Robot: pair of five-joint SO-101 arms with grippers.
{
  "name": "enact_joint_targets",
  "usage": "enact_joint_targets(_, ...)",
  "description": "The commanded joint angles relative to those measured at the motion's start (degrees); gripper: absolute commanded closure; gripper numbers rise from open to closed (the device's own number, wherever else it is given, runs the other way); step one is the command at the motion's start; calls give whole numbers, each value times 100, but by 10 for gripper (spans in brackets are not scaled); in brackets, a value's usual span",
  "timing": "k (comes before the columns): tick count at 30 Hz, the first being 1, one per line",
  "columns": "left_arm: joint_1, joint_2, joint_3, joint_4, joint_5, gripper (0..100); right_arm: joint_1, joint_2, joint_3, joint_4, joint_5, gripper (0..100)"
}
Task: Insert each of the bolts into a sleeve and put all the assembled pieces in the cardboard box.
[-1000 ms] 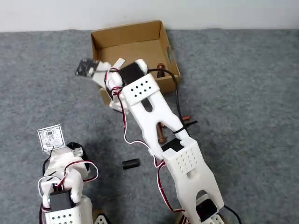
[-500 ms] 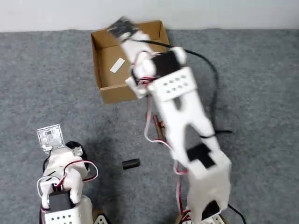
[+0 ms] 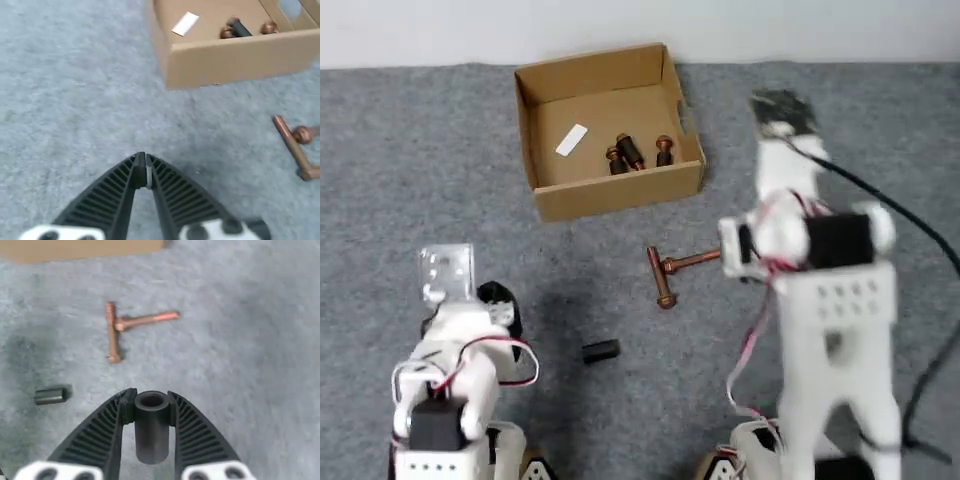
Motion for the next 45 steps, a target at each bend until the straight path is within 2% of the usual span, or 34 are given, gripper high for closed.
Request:
enact_joint_targets(1,396,1600,-1068,-167,-9,995,620,-1015,484,224,-62,990)
enact_joint_targets(3,598,2418,-1560,-167,44,995,980,-1420,800,224,-62,990)
enact_joint_targets(7,932,3771,-2387,-167,791,995,1552,-2079,1389,224,-26,990)
enact_joint_targets(14,1609,5380,-3407,-176,1451,993,2290,-3002,2145,224,-26,990)
enact_joint_targets(21,2040,6857,-4453,-114,1547,989,2721,-3741,2690,224,-18,990)
enact_joint_targets(24,2075,7587,-5059,176,1029,947,2835,-3996,2804,224,-18,990)
enact_joint_targets(29,2127,8932,-6193,1204,1029,892,2985,-4242,2875,224,-18,990)
enact_joint_targets(34,2312,10066,-7459,2154,1538,892,2993,-4242,2875,224,-18,990)
enact_joint_targets(39,2620,10901,-8646,2681,1855,885,2993,-4233,2875,215,-26,990)
enact_joint_targets(45,2919,11719,-9657,3015,2180,799,2976,-4233,2875,180,-44,990)
